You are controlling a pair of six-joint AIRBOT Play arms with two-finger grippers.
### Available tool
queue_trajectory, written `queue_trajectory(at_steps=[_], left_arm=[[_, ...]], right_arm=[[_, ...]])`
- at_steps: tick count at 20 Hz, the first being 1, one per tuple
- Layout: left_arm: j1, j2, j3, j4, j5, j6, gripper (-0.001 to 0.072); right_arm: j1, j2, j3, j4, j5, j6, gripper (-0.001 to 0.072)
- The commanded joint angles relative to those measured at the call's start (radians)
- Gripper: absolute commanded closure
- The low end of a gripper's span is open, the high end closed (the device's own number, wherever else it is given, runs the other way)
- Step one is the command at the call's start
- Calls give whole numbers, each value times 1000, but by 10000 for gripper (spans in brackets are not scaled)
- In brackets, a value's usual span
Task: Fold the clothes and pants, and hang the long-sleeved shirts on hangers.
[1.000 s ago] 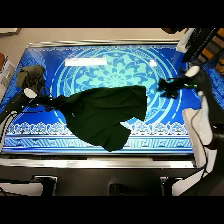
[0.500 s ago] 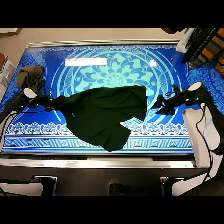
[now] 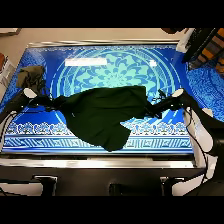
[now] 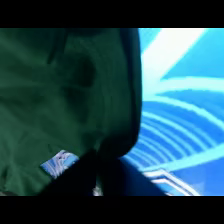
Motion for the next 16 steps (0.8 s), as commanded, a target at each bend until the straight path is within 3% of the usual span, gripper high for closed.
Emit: queue_trajectory(at_steps=[1,4,10,13,16], left_arm=[[0,6,0,0,0,0,689],[5,40,68,1,-37,1,691],[24,214,518,69,-226,-2,691],[24,363,683,146,-340,-18,691],[24,550,716,254,-395,-101,691]], right_arm=[[29,7,-3,63,-7,-37,685],[23,76,35,174,-37,-69,686],[-41,418,306,147,-96,-47,686],[-45,659,373,-35,-135,47,686],[-45,906,374,-188,-167,155,685]])
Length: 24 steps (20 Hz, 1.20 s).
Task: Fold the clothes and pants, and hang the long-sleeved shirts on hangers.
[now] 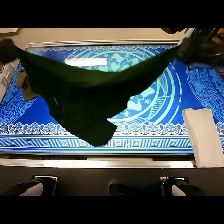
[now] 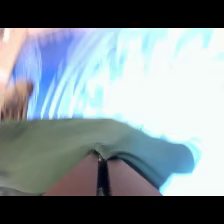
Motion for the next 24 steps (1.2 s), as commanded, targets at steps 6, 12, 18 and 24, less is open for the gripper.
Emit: queue_trajectory(at_steps=[6,12,18,24], left_arm=[[1,429,75,377,-56,-240,691],[1,373,32,393,-28,-190,691],[-2,-68,-58,279,72,-56,690],[-87,-510,-58,269,339,-55,689]], right_arm=[[-4,468,29,-315,-103,262,685],[-4,338,28,-327,-43,380,685],[-2,-122,27,-269,8,358,685],[-2,-591,27,-155,-248,321,685]])
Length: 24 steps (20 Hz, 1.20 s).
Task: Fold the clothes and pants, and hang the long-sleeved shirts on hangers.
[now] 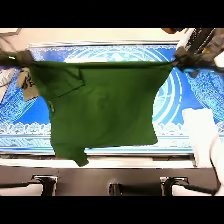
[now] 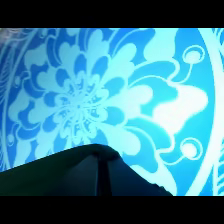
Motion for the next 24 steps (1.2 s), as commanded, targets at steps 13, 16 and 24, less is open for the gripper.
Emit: queue_trajectory(at_steps=[13,16,24], left_arm=[[-46,-292,54,-40,-146,34,242],[44,-195,48,-93,-308,55,243],[152,51,-271,-185,-363,58,243]], right_arm=[[-85,-365,2,224,82,-184,264],[-212,-287,-2,218,364,-420,285],[-361,-42,-592,217,499,-647,289]])
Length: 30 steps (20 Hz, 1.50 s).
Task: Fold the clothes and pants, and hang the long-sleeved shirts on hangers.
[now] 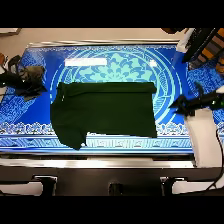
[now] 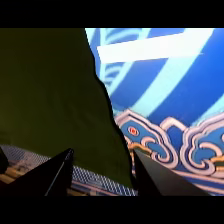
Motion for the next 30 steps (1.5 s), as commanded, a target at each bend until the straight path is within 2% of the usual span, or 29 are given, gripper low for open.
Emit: queue_trajectory(at_steps=[1,4,7,16,19,20,21,22,23,26,30], left_arm=[[24,78,-117,6,-34,3,243],[22,72,-135,8,-63,-2,243],[18,68,-137,8,-62,-2,243],[27,57,-139,8,-60,-28,242],[48,57,-139,8,-61,-28,242],[61,60,-144,8,-60,-28,243],[78,63,-157,8,-56,-28,242],[99,71,-183,8,-48,-28,242],[121,85,-224,8,-33,-27,243],[197,161,-428,-10,71,-9,242],[272,188,-647,-242,207,123,243]], right_arm=[[-25,121,-325,2,-40,-106,289],[-25,140,-486,39,-103,-175,289],[-25,140,-555,91,-166,-234,289],[-25,140,-657,229,-277,-294,300],[-25,140,-691,230,-305,-298,386],[-25,140,-700,232,-310,-305,462],[-25,140,-701,231,-311,-319,583],[-25,140,-701,235,-313,-326,662],[-25,142,-701,242,-320,-327,683],[-25,159,-700,277,-330,-327,683],[-25,217,-700,282,-323,-314,683]])
